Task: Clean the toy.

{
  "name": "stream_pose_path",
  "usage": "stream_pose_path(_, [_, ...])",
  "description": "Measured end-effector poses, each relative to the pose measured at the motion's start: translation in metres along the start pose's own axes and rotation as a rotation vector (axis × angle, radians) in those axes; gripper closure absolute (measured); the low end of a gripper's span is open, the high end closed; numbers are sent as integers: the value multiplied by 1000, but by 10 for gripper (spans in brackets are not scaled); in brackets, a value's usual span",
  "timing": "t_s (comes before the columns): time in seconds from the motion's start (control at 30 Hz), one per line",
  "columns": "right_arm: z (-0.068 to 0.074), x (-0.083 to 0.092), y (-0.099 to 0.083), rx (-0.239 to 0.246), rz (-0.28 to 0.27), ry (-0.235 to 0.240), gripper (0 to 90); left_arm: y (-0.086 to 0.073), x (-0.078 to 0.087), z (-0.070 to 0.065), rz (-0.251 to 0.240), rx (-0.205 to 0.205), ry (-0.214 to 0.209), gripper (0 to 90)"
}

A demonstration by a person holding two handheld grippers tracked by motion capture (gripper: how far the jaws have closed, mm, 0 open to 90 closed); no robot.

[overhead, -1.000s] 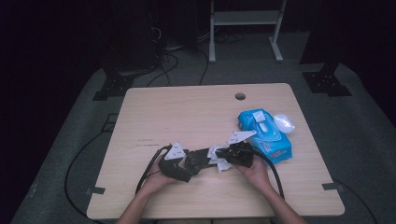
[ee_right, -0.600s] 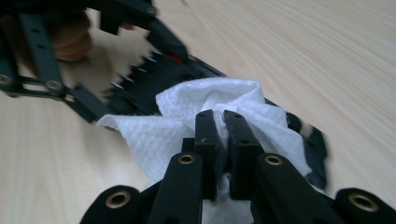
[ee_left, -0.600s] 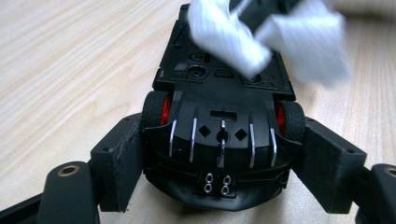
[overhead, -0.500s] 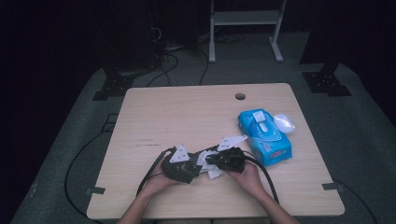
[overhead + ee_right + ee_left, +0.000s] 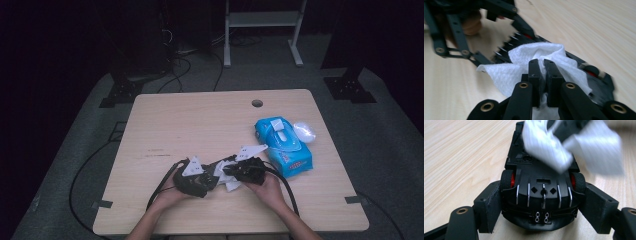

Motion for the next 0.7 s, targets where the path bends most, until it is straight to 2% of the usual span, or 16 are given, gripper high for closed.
stream_pose_path(0.1, [15,-13,6,35,2,61,838,0,-1,-3,11,-18,-11,240])
stream_pose_path(0.17, [22,-19,10,63,5,80,837,-1,0,-4,7,-12,-25,240])
stream_pose_path(0.2, [24,-19,11,75,10,76,837,-1,0,-3,3,-8,-27,240])
stream_pose_path(0.27, [20,-16,10,69,12,68,837,0,1,-2,-8,-15,-27,241])
stream_pose_path(0.43, [-1,1,0,22,27,-30,837,-2,3,-2,-8,-22,-37,241])
stream_pose_path(0.47, [-4,3,-2,9,25,-34,838,-2,3,-1,-7,-24,-43,241])
stream_pose_path(0.53, [-5,4,-4,-13,15,-14,837,-2,4,-1,-10,-27,-45,241])
stream_pose_path(0.7, [17,-11,6,40,13,62,837,-1,4,-5,-4,-49,-51,241])
Point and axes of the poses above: each handheld gripper's, and its own axes: x roughly backward along the jaws, y roughly out of its top, z roughly to its left, the point moved 3 cm from there along -x, roughly forward along the jaws, and after that the axes turned 11 degrees about y, right-handed, at the moved point
